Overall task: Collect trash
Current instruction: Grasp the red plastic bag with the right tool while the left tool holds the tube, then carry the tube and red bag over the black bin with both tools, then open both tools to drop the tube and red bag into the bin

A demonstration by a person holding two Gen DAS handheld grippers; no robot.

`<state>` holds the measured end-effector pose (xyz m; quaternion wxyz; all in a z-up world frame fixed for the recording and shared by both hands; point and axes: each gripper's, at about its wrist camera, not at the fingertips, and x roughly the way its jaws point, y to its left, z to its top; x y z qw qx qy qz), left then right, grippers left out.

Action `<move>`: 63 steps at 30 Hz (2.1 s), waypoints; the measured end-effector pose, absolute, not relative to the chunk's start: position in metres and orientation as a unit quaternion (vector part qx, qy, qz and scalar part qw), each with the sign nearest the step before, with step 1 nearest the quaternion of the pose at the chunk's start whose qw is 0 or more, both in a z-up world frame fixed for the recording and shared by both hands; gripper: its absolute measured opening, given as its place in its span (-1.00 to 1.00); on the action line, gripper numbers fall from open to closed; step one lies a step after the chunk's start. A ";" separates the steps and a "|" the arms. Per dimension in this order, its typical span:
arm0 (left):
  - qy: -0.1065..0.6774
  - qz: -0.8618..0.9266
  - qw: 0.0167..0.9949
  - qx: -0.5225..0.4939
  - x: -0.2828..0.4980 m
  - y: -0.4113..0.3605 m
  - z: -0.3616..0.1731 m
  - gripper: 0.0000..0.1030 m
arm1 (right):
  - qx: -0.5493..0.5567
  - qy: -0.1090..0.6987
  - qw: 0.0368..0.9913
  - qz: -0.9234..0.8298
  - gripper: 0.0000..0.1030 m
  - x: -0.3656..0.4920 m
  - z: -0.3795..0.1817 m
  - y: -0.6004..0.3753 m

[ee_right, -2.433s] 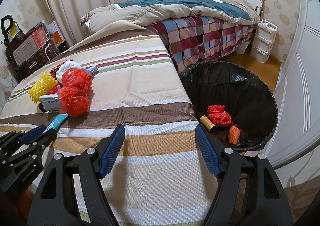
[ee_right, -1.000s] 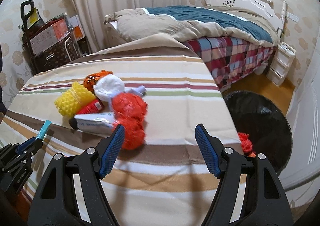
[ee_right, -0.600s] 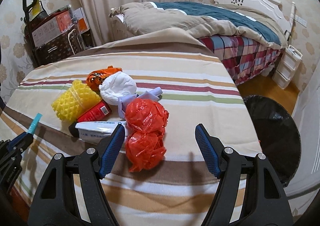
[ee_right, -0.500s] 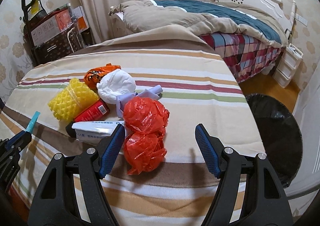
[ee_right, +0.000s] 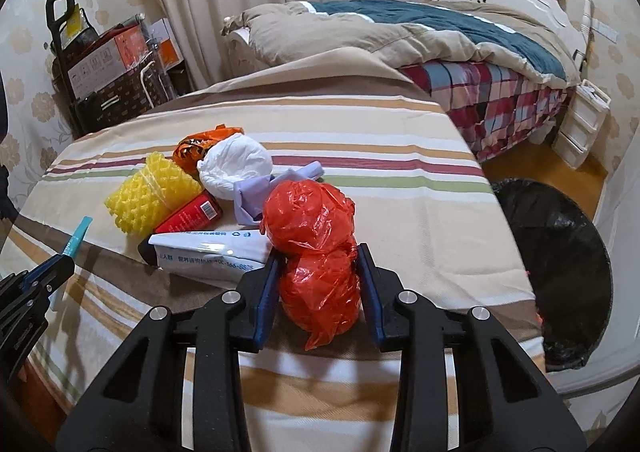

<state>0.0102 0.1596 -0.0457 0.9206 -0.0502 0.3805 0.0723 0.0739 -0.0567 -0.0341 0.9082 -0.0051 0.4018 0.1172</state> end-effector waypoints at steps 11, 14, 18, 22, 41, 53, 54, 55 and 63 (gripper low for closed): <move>0.368 0.041 0.928 -0.052 0.006 0.133 -0.030 -0.60 | 0.018 0.391 0.917 0.080 -0.32 0.058 -0.027 -0.104; 0.362 0.025 0.931 -0.045 0.007 0.117 -0.025 -0.60 | 0.024 0.388 0.919 0.065 -0.32 0.056 -0.025 -0.120; 0.355 -0.003 0.934 -0.032 0.010 0.089 -0.018 -0.60 | 0.032 0.382 0.923 0.046 -0.32 0.053 -0.022 -0.141; 0.349 -0.031 0.936 -0.023 0.016 0.062 -0.012 -0.60 | 0.037 0.376 0.926 0.030 -0.32 0.050 -0.019 -0.158; 0.335 -0.137 0.932 0.022 0.078 -0.078 -0.003 -0.60 | 0.070 0.359 0.929 -0.044 -0.32 0.066 -0.021 -0.253; 0.355 -0.146 0.922 0.056 0.115 -0.134 -0.030 -0.60 | 0.082 0.370 0.923 -0.072 -0.32 0.091 -0.041 -0.293; 0.355 -0.146 0.921 0.058 0.116 -0.138 -0.031 -0.60 | 0.083 0.371 0.922 -0.073 -0.32 0.092 -0.043 -0.296; 0.355 -0.147 0.921 0.062 0.117 -0.141 -0.032 -0.60 | 0.085 0.372 0.921 -0.074 -0.32 0.094 -0.044 -0.298; 0.360 -0.148 0.918 0.080 0.129 -0.160 -0.041 -0.60 | 0.093 0.380 0.917 -0.082 -0.30 0.102 -0.055 -0.309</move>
